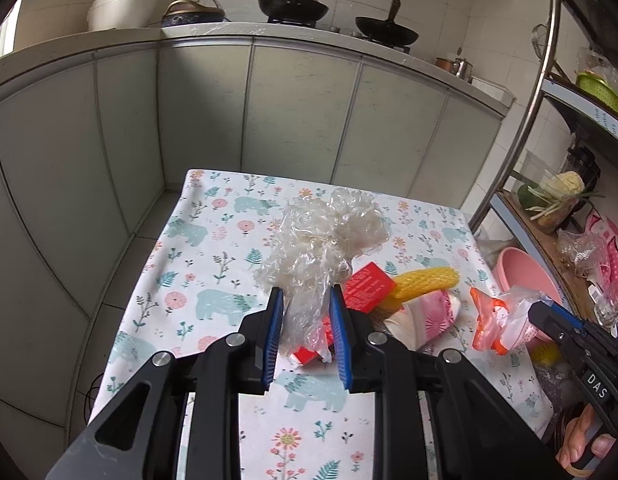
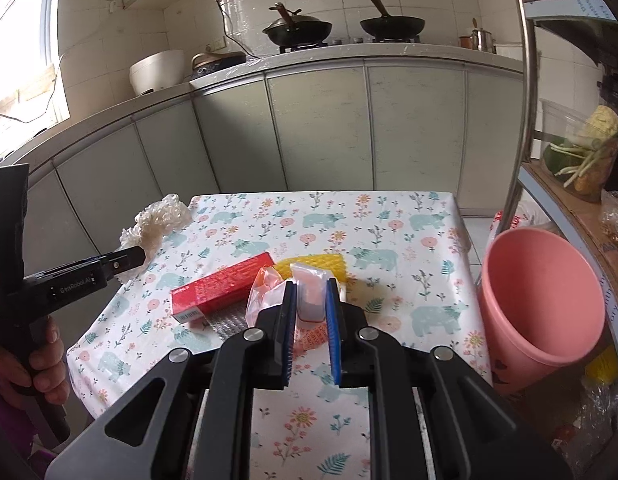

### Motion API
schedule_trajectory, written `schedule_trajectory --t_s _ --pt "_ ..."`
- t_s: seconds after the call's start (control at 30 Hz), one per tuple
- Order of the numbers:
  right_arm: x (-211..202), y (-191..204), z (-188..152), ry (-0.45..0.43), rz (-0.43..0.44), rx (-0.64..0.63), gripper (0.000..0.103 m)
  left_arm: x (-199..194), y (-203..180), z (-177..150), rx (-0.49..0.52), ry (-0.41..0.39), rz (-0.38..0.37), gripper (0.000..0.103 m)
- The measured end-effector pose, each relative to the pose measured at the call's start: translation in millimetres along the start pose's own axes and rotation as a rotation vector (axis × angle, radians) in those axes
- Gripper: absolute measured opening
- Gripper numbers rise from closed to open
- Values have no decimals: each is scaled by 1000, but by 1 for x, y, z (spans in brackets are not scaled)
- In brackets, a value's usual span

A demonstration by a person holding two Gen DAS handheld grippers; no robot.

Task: Collect trash
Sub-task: 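Carry the clear plastic and small bag over the pink bucket with both tools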

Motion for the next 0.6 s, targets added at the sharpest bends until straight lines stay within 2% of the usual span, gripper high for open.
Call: schedule_trajectory --t_s 0.33,0.6 --pt "-21 -46 -9 -44 -94 66 14 10 -48 -4 66 5 -79 23" --pt "-36 -88 -10 -96 -177 137 14 19 -107 -3 148 -7 -200 23"
Point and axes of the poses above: each gripper's, at about its wrist camera, not at the fingertips, and x roughly the way its jaws point, y to its left, z to its top, the point moved 1 cm from there along x, roughly the way its jaws point, and after that the axes turned 2 degrees about -y, right-handed, at the moved point
